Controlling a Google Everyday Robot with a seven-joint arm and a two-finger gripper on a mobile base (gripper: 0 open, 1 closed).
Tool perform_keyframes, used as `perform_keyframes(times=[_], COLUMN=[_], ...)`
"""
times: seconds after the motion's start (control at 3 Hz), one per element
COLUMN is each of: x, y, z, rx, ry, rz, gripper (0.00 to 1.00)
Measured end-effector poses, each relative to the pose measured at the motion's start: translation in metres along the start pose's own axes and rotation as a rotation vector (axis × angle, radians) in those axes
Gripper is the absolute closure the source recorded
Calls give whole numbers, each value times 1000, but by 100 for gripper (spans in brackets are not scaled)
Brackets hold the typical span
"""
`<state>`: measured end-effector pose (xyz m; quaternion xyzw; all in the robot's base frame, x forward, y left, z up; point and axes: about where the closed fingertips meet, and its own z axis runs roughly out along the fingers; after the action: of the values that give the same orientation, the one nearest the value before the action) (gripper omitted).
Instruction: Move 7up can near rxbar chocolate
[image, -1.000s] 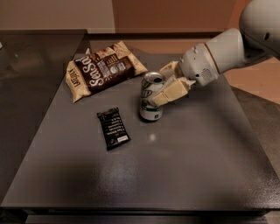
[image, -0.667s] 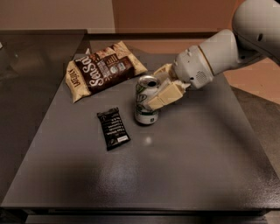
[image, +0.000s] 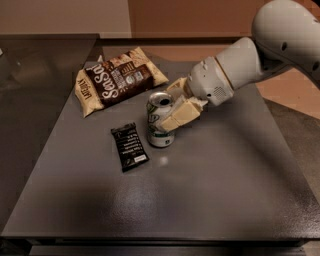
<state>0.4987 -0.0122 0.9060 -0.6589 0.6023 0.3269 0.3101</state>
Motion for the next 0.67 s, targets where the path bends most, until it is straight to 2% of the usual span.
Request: perform_keyframes(times=[0.67], x=[3], y=[0], z=[6], rx=[0], ry=[11], rz=[1], gripper=[12])
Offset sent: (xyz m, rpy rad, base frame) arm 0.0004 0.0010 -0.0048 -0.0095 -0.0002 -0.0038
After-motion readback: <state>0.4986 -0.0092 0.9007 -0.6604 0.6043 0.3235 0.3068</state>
